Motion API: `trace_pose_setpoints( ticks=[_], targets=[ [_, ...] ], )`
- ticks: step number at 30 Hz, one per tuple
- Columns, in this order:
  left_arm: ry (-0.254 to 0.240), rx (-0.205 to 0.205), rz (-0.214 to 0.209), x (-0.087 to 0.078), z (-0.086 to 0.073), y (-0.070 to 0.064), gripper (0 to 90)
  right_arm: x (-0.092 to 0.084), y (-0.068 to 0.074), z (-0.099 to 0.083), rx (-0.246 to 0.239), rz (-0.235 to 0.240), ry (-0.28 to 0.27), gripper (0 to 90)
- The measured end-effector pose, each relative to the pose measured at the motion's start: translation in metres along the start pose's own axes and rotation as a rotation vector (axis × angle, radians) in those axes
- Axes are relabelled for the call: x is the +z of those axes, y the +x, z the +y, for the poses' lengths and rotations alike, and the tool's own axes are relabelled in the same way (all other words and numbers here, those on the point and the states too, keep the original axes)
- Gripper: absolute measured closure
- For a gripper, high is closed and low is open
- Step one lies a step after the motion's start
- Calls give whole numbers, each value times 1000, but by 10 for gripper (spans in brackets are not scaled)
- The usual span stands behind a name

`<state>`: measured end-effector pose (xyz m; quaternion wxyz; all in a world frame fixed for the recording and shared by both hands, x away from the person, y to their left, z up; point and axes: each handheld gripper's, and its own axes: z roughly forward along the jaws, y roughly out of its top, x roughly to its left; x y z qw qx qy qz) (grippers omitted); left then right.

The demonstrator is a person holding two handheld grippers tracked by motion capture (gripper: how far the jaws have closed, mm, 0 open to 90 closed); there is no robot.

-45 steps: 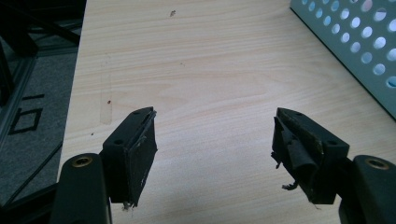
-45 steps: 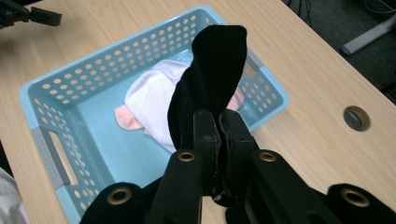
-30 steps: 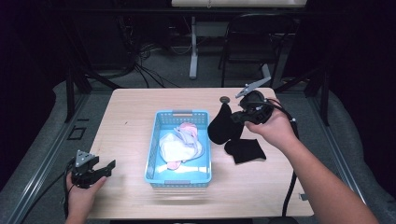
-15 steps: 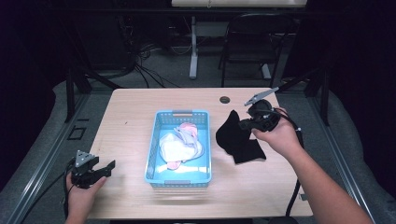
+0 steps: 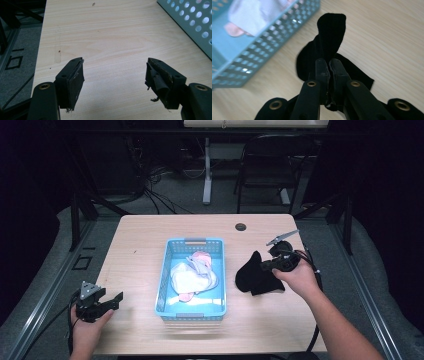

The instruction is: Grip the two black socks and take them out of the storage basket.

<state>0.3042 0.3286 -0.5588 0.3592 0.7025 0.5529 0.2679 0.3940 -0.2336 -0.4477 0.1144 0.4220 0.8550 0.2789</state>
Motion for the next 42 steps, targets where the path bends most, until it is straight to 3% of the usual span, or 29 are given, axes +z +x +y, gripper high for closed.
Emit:
trace_pose_setpoints(
  ticks=[6, 8, 10, 14, 21, 25, 38, 42],
  targets=[
    [7, 2, -1, 0, 0, 0, 309, 11, -26, -22, 101, -38, -8, 841],
    [10, 2, -1, 0, 0, 0, 309, 13, -33, -27, 123, -57, 9, 802],
    [6, 0, -4, 1, 0, 0, 309, 15, -40, -33, 150, -72, -13, 743],
    [7, 1, -5, 1, 0, -1, 309, 14, -42, -37, 160, -107, -24, 706],
    [15, 1, -4, 0, 0, 0, 309, 14, -40, -38, 175, -88, -41, 653],
    [14, -1, -5, 0, 0, 0, 309, 14, -33, -35, 161, -84, -51, 595],
    [5, 4, -19, 1, 0, -1, 327, 16, 20, -27, -5, -89, -114, 523],
    [7, 2, -22, 1, 0, -1, 328, 18, 30, -27, -32, -88, -114, 527]
  ],
)
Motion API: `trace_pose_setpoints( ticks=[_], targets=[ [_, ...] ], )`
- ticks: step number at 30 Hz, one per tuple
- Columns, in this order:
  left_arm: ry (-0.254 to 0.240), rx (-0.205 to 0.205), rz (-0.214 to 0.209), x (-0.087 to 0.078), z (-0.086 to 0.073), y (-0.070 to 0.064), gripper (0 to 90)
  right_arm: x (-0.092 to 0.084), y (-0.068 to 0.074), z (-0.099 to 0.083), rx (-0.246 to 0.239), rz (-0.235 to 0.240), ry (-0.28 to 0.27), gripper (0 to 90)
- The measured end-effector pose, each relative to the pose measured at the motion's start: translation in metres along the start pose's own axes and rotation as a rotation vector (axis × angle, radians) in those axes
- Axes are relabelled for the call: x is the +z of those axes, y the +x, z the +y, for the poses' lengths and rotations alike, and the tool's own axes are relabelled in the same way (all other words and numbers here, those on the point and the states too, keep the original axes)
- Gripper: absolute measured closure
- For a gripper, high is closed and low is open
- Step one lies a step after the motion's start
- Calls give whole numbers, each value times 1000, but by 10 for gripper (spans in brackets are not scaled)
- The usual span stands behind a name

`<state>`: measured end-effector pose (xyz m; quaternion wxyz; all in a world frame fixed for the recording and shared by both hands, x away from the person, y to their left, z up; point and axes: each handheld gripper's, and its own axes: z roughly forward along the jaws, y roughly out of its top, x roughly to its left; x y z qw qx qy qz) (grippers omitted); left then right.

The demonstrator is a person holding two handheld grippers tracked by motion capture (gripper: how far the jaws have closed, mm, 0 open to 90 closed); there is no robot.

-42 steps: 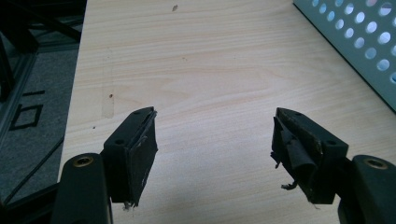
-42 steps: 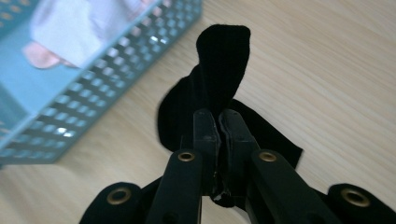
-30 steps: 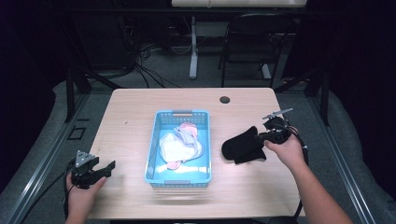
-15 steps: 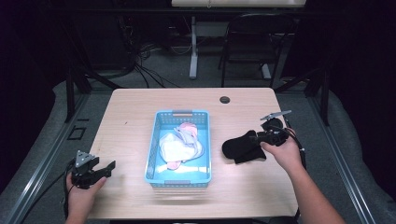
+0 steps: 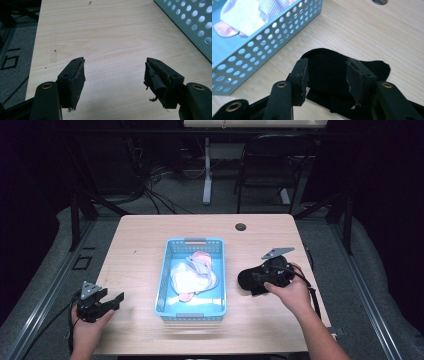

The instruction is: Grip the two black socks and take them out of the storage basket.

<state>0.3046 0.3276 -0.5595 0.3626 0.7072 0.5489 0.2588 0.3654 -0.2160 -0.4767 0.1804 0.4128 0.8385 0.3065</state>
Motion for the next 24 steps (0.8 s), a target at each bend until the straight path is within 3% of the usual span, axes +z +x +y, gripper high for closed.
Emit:
trace_pose_setpoints(
  ticks=[2, 9, 12, 21, 24],
  targets=[
    [4, -1, 0, 0, 0, 0, 328, 2, 8, -1, -23, -12, 38, 538],
    [-4, -5, 0, 0, 0, 0, 328, 7, 22, -5, -40, -21, 32, 551],
    [2, -2, 0, -1, 0, 0, 328, 10, 25, -10, -15, 4, 10, 562],
    [10, 1, -1, 1, 0, 0, 328, 19, 24, -32, 25, 3, -39, 563],
    [1, -41, -5, 1, -1, 0, 336, 22, 24, -41, 46, 9, -63, 559]
  ],
)
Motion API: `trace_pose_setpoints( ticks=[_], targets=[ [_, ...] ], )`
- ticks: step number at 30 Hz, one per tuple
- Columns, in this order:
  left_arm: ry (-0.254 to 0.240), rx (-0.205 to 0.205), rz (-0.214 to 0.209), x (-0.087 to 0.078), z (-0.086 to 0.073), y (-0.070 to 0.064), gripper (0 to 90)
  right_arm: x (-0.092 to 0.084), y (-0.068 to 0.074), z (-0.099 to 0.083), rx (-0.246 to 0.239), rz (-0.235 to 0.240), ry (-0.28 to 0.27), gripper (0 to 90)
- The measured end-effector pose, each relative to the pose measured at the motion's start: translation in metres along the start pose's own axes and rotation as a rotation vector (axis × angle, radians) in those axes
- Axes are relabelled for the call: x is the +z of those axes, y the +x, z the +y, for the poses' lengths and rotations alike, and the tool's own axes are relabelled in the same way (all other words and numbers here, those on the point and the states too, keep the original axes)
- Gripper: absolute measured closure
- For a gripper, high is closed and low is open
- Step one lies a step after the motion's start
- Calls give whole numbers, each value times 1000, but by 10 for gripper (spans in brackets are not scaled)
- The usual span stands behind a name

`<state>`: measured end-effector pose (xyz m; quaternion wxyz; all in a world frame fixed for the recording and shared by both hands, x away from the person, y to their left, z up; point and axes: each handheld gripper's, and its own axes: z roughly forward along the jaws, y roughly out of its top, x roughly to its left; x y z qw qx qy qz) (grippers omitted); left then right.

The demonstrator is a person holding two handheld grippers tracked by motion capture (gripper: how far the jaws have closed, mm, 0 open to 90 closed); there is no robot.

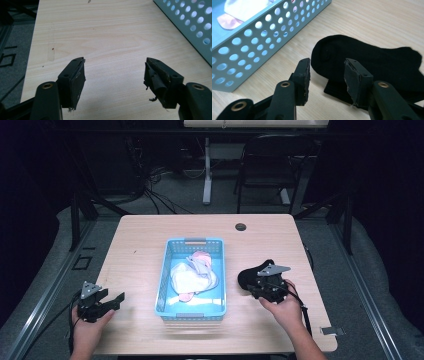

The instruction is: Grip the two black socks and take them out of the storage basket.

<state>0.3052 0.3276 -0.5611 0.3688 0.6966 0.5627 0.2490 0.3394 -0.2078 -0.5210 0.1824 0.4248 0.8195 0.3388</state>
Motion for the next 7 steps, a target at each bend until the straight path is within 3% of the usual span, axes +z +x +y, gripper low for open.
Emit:
trace_pose_setpoints(
  ticks=[3, 5, 6, 7],
  targets=[
    [-25, -35, -22, -2, 1, 2, 380, 2, -2, -8, 32, 33, -19, 530],
    [-26, -58, -42, -3, 3, 2, 376, 4, -3, -11, 14, 44, -28, 499],
    [-21, -71, -55, -3, 3, 2, 377, 5, -2, -12, -35, 20, -22, 476],
    [3, -75, -63, -3, 4, 2, 377, 5, -2, -12, -35, 20, -22, 476]
  ],
)
